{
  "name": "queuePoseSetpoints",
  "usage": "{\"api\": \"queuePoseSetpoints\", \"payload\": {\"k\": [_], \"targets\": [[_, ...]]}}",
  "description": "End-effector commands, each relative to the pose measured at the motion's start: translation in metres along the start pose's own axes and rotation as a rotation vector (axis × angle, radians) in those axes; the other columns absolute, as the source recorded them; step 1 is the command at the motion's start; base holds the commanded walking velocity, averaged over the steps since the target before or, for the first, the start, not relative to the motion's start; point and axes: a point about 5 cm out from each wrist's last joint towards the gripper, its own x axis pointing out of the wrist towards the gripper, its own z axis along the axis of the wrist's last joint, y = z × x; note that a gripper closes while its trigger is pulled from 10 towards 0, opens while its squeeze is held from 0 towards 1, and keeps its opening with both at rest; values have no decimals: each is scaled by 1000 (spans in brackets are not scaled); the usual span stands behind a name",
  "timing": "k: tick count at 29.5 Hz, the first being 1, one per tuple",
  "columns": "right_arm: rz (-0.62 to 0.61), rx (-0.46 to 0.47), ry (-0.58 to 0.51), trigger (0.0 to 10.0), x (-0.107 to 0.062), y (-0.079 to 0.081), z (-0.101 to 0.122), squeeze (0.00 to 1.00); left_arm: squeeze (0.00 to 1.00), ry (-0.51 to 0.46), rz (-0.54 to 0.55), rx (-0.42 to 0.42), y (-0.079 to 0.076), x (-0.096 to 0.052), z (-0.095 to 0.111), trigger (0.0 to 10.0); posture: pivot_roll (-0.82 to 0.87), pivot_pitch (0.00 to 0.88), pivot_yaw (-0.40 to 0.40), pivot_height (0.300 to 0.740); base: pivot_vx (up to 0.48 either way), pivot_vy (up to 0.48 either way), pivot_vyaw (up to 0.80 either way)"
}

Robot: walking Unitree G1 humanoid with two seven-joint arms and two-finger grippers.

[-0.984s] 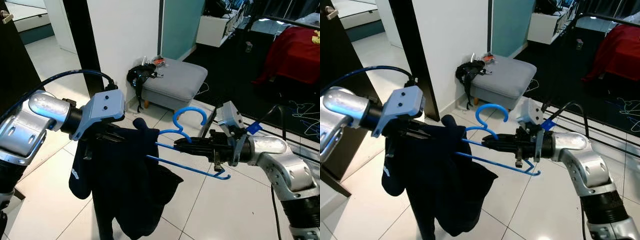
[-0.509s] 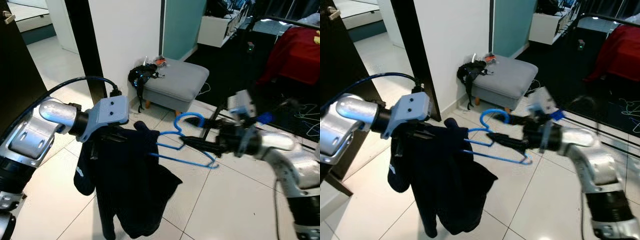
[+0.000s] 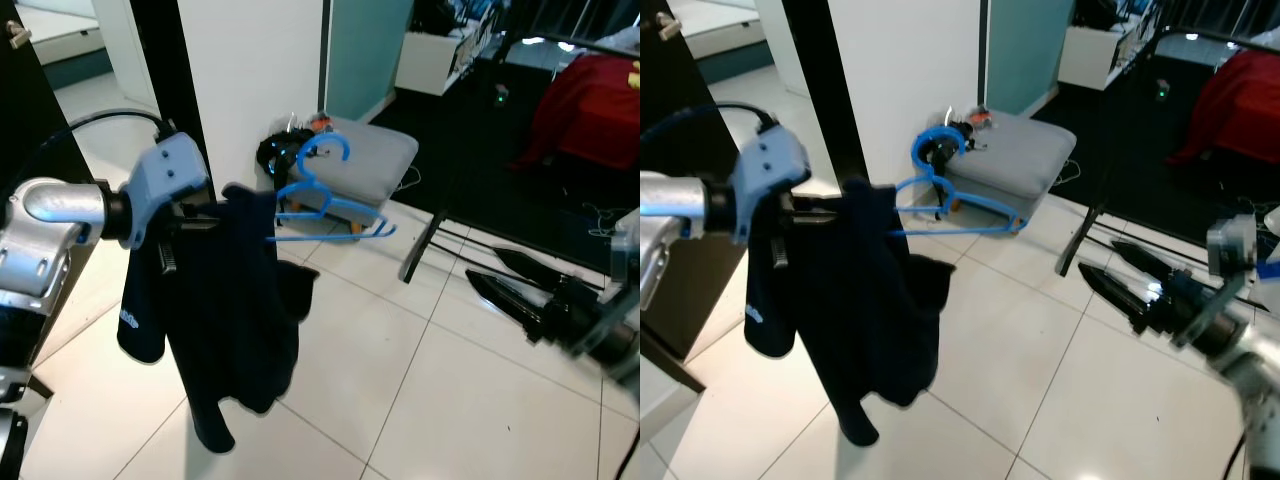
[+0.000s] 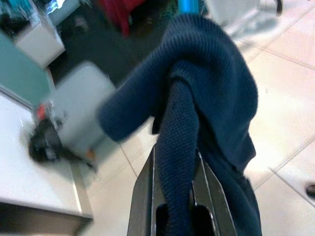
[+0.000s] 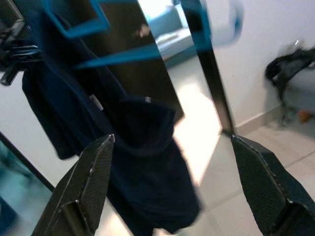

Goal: Hang hanger

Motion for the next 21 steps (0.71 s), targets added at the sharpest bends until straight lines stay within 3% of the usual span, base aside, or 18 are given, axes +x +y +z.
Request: {"api": "queuePoseSetpoints", "payload": {"k": [1,2,4,5,6,10,13,18,20,21], "targets": [[-17,63,-11,10000,4,-1,-8,0,0,-107,7,27,2,3,21,0,6,84,1,740,0,0,0],[-41,121,-13,10000,10,-3,-18,0,0,-139,-9,40,2,7,27,1922,7,84,2,740,0,0,0],[-57,156,-11,10000,14,-5,-24,0,0,-157,-21,49,1,9,30,1922,11,82,2,740,0,0,0],[-65,203,-12,10000,20,-5,-30,0,0,-176,-26,61,1,12,34,7686,12,78,1,740,0,0,0],[-80,245,-20,10000,26,-8,-34,0,0,-197,-35,74,1,16,39,10000,12,77,1,740,0,0,0],[-88,300,-39,10000,33,-10,-37,0,0,-217,-46,85,0,19,43,10000,12,77,2,740,0,0,0],[-53,405,-60,10000,54,-5,-35,0,0,-254,-72,110,-3,27,52,10000,18,70,3,740,0,0,0],[-21,380,31,10000,59,4,-34,0,0,-264,-63,108,-5,28,53,10000,17,65,1,740,0,0,0],[-36,331,176,10000,58,6,-44,0,0,-274,-53,102,-6,28,54,10000,15,66,2,740,0,0,0],[-36,331,176,10000,58,6,-44,0,0,-274,-53,102,-6,28,54,10000,15,66,2,740,0,0,0]]}}
